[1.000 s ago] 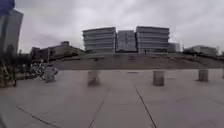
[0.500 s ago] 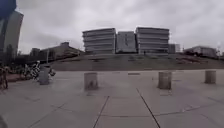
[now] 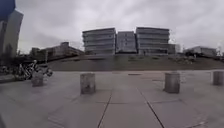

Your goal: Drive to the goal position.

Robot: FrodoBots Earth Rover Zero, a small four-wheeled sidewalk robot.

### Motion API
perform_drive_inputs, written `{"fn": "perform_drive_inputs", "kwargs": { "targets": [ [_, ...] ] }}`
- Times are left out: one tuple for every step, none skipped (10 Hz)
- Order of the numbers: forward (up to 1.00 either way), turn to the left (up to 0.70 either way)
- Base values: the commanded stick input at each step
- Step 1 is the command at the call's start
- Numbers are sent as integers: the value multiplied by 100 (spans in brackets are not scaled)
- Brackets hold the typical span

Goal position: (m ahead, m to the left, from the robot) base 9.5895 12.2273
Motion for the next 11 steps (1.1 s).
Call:
{"fn": "perform_drive_inputs", "kwargs": {
  "targets": [
    [70, 0],
    [70, -2],
    [70, -12],
    [70, -31],
    [70, -26],
    [70, -15],
    [70, -2],
    [70, -1],
    [70, 0],
    [70, 0],
    [70, 0]
  ]
}}
